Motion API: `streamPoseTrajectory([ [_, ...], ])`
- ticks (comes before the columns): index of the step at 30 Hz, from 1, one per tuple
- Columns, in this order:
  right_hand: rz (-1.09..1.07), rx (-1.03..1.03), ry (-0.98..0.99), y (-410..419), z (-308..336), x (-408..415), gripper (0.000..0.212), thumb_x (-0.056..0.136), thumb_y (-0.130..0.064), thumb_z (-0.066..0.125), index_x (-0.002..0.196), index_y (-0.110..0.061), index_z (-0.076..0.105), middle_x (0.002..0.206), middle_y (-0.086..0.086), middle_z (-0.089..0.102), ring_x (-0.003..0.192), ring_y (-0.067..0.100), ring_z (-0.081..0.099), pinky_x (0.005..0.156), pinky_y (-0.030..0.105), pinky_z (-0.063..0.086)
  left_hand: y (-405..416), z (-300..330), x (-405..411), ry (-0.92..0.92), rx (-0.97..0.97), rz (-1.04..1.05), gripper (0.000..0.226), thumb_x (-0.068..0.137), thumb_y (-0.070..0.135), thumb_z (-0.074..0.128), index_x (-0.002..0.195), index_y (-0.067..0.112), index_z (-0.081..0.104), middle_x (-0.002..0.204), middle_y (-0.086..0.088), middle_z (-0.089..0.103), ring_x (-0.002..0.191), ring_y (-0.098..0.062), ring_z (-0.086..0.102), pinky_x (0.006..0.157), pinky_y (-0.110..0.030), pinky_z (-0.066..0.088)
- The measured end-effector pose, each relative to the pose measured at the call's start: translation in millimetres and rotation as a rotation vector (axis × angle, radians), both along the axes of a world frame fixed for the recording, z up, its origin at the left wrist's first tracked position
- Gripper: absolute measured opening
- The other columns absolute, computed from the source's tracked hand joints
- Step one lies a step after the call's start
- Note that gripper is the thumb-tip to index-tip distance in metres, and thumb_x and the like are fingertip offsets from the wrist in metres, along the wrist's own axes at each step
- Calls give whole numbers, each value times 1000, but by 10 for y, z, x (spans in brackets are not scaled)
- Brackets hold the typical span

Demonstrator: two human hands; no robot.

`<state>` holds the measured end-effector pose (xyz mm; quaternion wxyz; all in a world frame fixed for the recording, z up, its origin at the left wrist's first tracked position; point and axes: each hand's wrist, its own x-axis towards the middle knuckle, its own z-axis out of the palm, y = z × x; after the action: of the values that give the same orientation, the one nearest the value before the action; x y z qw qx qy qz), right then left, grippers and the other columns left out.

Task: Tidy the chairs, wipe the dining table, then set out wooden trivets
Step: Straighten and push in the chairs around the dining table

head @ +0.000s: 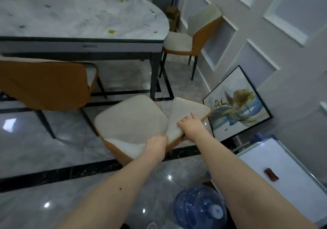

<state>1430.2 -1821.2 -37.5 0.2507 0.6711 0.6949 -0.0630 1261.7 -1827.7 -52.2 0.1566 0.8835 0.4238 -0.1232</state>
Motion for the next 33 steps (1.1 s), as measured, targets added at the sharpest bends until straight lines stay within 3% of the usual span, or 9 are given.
streamPoseTrajectory([
  [5,82,-23,-23,84,-1,26,54,84,-52,61,125,-19,48,127,6,58,122,26,48,115,41,21,160,32,-83,-16,-66,-78,34,90,22,59,120,10,50,123,-14,56,113,-33,54,90,-37,43],
  [9,112,22,-20,189,-1,-80,57,80,-61,61,114,-17,52,114,8,63,106,27,57,90,36,39,350,56,-242,-39,-56,-127,34,90,28,59,118,11,51,121,-13,57,112,-31,54,91,-38,43],
  [14,143,82,23,457,-88,-387,56,81,-64,58,110,-15,53,106,8,66,96,28,62,75,35,38,737,32,-626,1,3,-173,40,91,32,57,126,14,49,122,-10,57,114,-29,53,90,-35,41],
  [19,82,132,64,909,-124,-707,58,80,-64,59,109,-15,51,104,6,66,96,28,63,70,34,35,1310,31,-946,48,94,-198,43,93,33,56,131,17,45,124,-7,59,113,-28,55,87,-35,43],
  [23,-14,158,94,1229,-196,-865,63,80,-64,59,117,-15,46,112,8,63,104,30,57,81,40,37,1766,13,-1080,56,106,-212,41,93,30,56,129,17,45,120,-7,60,109,-28,57,84,-36,44],
  [26,-99,104,128,1443,-250,-978,63,82,-56,61,126,-16,39,122,9,57,116,33,50,104,62,24,2039,-25,-1133,48,84,-199,38,93,28,55,128,17,44,119,-8,61,108,-28,57,83,-36,44],
  [29,-189,50,151,1896,-214,-1156,63,83,-49,65,130,-18,36,127,8,53,122,33,45,102,75,10,2473,-72,-1238,34,63,-182,32,93,25,55,122,16,45,118,-8,61,107,-29,58,84,-38,45],
  [33,-242,36,170,2424,-139,-1253,65,84,-46,66,134,-20,33,130,9,51,125,33,43,101,78,6,3022,-127,-1291,27,80,-179,33,93,25,55,123,15,45,118,-9,61,107,-30,59,85,-40,45],
])
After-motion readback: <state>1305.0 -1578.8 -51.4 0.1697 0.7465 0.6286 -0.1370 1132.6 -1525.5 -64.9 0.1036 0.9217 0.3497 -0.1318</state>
